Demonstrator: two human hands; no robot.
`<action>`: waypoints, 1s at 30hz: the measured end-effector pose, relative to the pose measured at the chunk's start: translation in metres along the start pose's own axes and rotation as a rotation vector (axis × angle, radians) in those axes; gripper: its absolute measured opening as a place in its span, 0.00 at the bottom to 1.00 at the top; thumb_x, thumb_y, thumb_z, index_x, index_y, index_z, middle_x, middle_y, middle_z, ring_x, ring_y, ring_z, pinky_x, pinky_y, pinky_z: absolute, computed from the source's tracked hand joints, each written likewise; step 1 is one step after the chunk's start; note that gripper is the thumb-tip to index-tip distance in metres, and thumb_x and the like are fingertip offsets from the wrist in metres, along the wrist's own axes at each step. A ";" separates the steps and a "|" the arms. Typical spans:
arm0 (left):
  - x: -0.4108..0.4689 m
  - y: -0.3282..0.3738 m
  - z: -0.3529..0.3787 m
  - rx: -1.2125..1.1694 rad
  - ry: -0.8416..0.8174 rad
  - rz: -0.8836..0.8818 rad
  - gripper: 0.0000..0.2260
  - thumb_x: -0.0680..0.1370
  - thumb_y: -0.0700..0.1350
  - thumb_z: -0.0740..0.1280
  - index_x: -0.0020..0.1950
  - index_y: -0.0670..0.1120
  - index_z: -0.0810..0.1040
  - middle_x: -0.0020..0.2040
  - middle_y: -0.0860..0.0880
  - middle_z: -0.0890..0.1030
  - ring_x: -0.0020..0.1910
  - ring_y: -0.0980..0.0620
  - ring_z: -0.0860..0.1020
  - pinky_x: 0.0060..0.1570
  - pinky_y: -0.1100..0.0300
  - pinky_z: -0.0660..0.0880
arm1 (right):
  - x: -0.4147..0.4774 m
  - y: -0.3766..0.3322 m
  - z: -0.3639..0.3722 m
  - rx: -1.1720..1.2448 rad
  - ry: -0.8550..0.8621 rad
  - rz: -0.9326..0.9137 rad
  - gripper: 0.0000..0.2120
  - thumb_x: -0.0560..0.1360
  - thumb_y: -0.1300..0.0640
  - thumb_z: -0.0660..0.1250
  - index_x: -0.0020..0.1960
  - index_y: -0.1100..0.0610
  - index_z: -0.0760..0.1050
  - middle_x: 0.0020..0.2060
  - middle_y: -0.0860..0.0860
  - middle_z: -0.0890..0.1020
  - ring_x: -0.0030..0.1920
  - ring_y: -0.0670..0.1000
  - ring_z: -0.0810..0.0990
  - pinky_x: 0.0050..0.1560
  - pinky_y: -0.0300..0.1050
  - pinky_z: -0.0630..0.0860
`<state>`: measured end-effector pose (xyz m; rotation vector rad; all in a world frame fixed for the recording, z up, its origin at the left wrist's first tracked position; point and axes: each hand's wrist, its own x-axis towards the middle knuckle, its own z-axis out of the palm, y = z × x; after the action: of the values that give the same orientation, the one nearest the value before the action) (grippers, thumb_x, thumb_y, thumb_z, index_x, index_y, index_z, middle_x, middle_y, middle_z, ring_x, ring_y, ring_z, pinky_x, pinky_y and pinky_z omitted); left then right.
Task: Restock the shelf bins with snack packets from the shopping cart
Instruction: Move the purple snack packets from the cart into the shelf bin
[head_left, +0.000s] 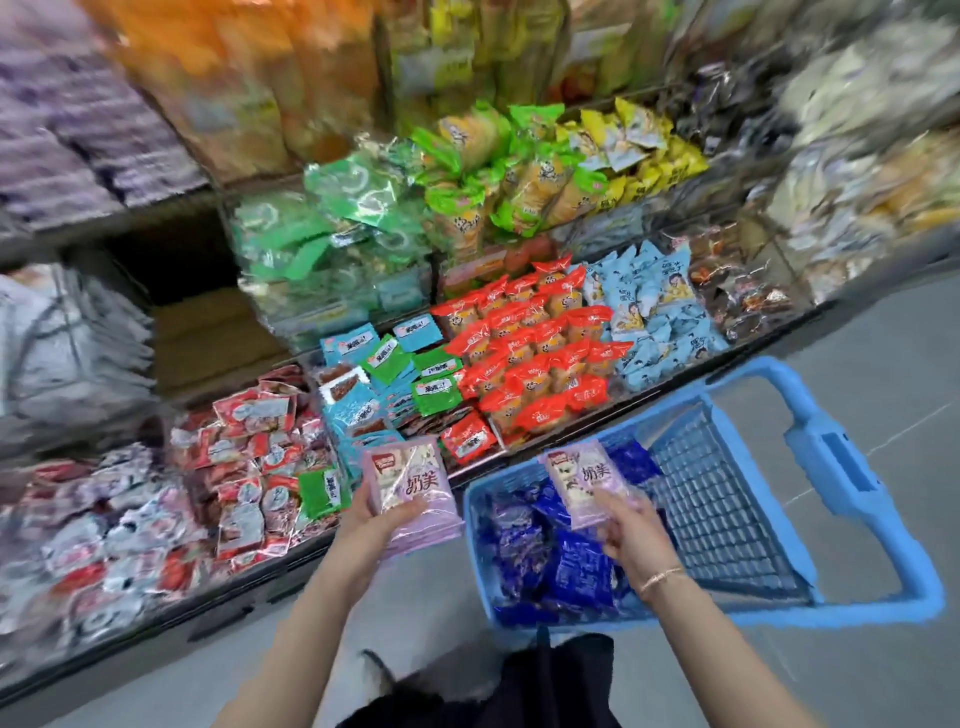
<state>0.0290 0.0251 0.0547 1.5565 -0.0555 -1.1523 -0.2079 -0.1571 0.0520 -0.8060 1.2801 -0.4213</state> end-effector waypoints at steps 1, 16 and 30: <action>-0.003 0.008 -0.018 0.018 0.010 0.029 0.29 0.67 0.39 0.77 0.65 0.44 0.71 0.59 0.44 0.81 0.50 0.51 0.81 0.53 0.56 0.75 | -0.006 0.003 0.019 0.009 -0.026 -0.017 0.08 0.76 0.56 0.66 0.50 0.57 0.69 0.29 0.51 0.74 0.23 0.45 0.67 0.20 0.36 0.58; -0.047 0.102 -0.229 -0.088 0.182 0.169 0.55 0.54 0.52 0.82 0.76 0.46 0.59 0.71 0.44 0.70 0.66 0.44 0.72 0.67 0.45 0.67 | -0.073 -0.010 0.256 0.136 -0.439 0.019 0.03 0.70 0.61 0.65 0.44 0.58 0.72 0.34 0.55 0.83 0.29 0.49 0.80 0.27 0.39 0.76; 0.000 0.261 -0.260 -0.209 0.255 0.382 0.41 0.53 0.46 0.81 0.64 0.48 0.69 0.58 0.51 0.78 0.51 0.54 0.79 0.54 0.53 0.75 | -0.061 -0.189 0.456 0.065 -0.685 -0.325 0.02 0.76 0.63 0.62 0.47 0.57 0.71 0.37 0.52 0.83 0.30 0.48 0.81 0.28 0.38 0.78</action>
<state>0.3415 0.1209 0.2248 1.4182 -0.0571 -0.6352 0.2386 -0.1068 0.2649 -0.9957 0.4990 -0.3929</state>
